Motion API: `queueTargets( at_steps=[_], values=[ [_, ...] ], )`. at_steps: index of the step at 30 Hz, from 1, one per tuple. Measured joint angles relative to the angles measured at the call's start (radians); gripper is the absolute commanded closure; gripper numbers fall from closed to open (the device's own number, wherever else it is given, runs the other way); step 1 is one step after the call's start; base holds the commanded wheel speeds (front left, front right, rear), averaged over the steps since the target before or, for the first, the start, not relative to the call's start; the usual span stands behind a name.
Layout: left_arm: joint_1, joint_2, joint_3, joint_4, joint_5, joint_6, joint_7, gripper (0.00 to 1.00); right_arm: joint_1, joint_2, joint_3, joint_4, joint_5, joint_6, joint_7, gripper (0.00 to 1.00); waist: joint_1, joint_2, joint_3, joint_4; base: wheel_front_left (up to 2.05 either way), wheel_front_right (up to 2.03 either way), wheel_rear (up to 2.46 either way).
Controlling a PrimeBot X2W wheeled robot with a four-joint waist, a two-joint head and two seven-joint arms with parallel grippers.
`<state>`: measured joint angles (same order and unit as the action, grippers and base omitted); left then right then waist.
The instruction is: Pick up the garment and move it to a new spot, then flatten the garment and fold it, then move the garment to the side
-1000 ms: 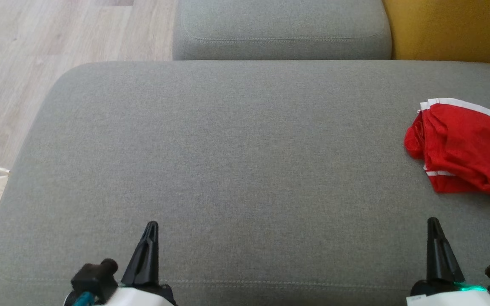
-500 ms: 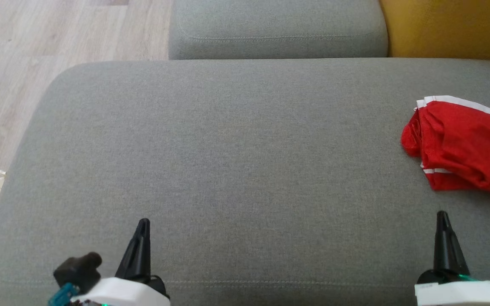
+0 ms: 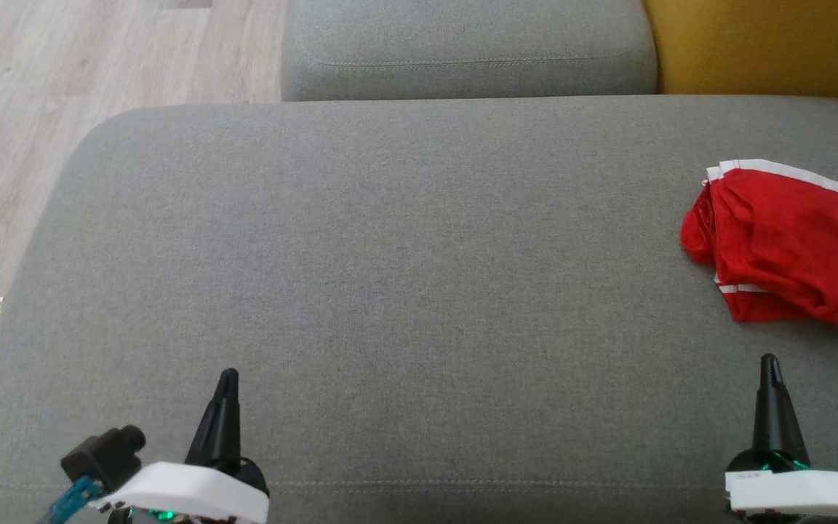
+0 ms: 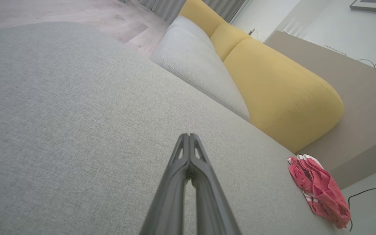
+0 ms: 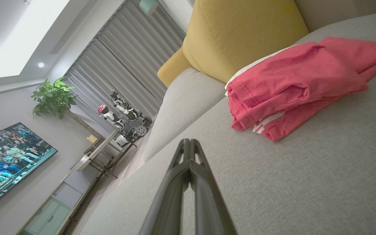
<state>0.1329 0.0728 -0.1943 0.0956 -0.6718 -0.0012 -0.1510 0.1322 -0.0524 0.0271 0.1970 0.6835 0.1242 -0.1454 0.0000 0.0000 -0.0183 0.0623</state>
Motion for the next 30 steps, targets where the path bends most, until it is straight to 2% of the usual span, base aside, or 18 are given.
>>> queueTargets(
  at_steps=[30],
  values=[
    [-0.063, 0.002, 0.080, 0.066, -0.365, -0.044, 0.081, 1.00, -0.071, -0.006, -0.041, 0.029, 0.355, 0.000, 0.078, 1.00, 0.0000, 0.0000, 0.008, -0.024, 0.00, 0.00, 0.00]
  ],
)
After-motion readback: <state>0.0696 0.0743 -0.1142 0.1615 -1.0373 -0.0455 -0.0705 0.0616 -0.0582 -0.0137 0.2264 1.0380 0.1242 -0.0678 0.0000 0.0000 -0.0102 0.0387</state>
